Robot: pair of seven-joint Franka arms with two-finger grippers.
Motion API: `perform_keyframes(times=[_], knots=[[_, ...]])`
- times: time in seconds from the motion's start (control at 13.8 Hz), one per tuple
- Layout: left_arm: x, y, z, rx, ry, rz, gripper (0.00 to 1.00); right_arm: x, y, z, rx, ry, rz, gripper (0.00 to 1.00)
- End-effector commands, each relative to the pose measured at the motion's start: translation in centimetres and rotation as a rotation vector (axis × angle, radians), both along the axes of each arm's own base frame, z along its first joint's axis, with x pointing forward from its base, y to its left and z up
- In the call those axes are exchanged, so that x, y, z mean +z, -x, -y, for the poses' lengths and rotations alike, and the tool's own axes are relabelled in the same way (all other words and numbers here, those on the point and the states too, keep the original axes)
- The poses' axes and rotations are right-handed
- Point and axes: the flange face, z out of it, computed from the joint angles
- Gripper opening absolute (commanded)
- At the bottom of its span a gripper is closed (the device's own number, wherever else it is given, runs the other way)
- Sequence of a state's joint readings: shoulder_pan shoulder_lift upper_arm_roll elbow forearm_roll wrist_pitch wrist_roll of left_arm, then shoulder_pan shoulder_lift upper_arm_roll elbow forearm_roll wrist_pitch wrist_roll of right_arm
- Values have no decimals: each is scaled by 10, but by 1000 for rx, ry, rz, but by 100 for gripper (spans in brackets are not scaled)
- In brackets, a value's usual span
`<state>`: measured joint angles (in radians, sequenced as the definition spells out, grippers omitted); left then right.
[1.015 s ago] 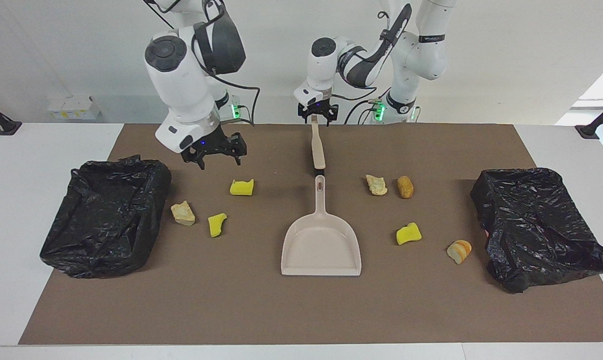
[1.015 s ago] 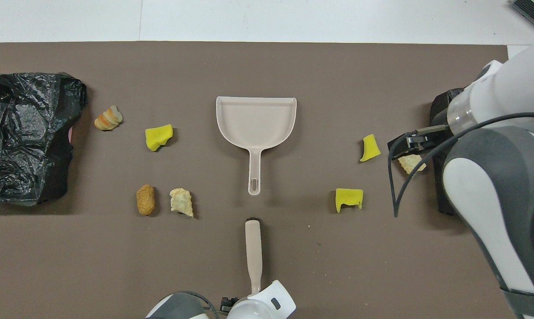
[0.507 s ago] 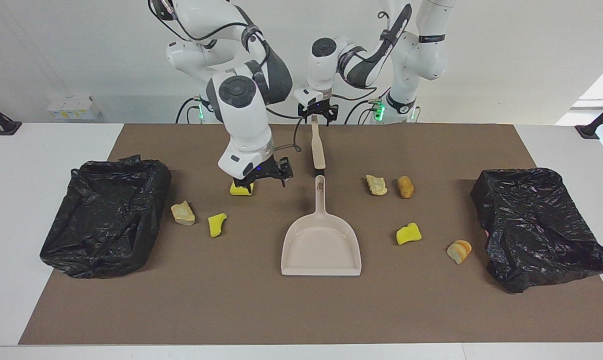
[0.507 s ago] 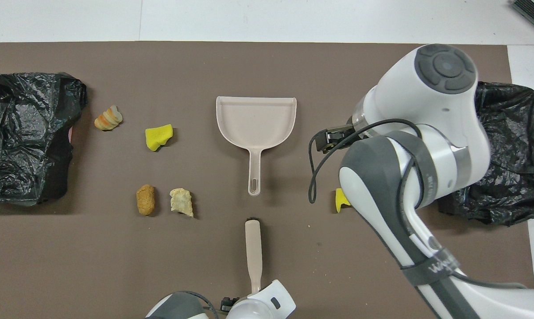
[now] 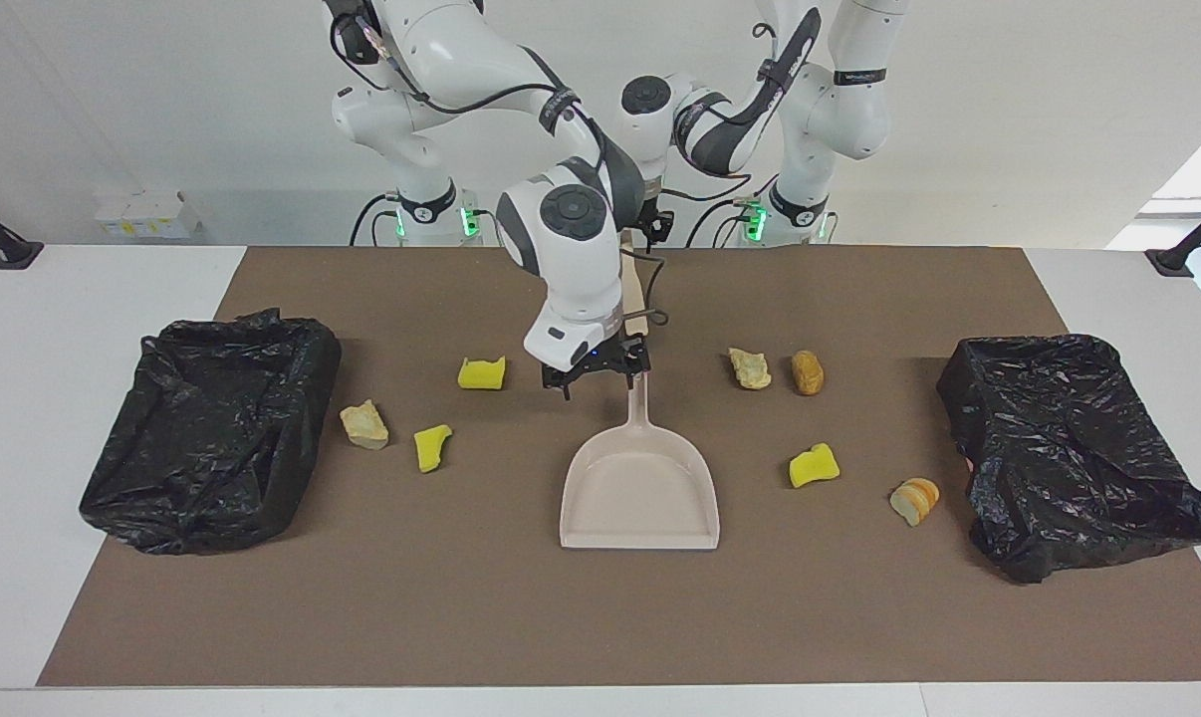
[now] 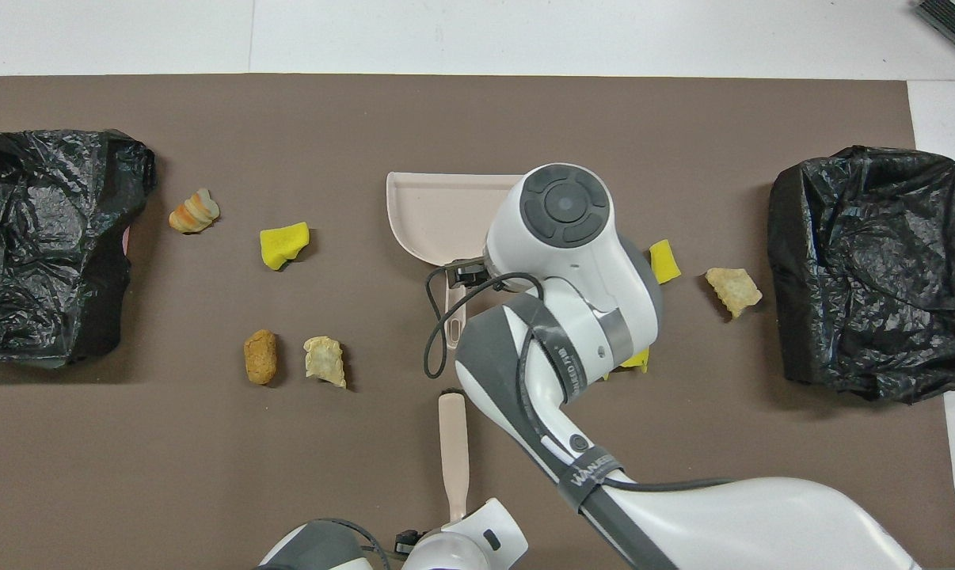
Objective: Sweep and dump trash in bin
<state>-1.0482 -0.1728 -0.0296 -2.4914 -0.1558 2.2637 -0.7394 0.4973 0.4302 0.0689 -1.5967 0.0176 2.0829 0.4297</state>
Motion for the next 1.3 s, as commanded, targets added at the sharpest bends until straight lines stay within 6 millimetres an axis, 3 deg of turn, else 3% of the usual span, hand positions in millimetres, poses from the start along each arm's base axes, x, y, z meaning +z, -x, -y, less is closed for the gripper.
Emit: perform_keyframes(times=[0.0,0.14,0.22,0.36,0.43,0.58,0.8,0.87,1.01,1.23], knots=[[0,2,-1,-7,19,-6,26,-24,4,-27,-32,17,32,100],[1,-2,1,-6,24,-2,0,-32,8,-35,-34,27,39,100],[0,-4,2,-18,17,-6,0,-31,9,-38,-32,23,39,100],[1,-6,2,-29,17,-2,0,-34,13,-41,-39,4,43,77],[5,-11,2,-21,22,2,0,-37,15,-38,-47,9,39,77],[14,-25,0,6,31,5,0,-38,18,-38,-45,10,34,56],[22,-35,-7,27,23,-1,0,-36,20,-37,-17,25,31,10],[31,-45,-13,42,22,9,0,-36,21,-37,-5,29,27,0],[50,-68,-34,67,-39,10,0,-36,22,-36,20,44,15,0],[57,-108,-68,142,-82,32,0,-17,18,-24,174,45,29,0]])
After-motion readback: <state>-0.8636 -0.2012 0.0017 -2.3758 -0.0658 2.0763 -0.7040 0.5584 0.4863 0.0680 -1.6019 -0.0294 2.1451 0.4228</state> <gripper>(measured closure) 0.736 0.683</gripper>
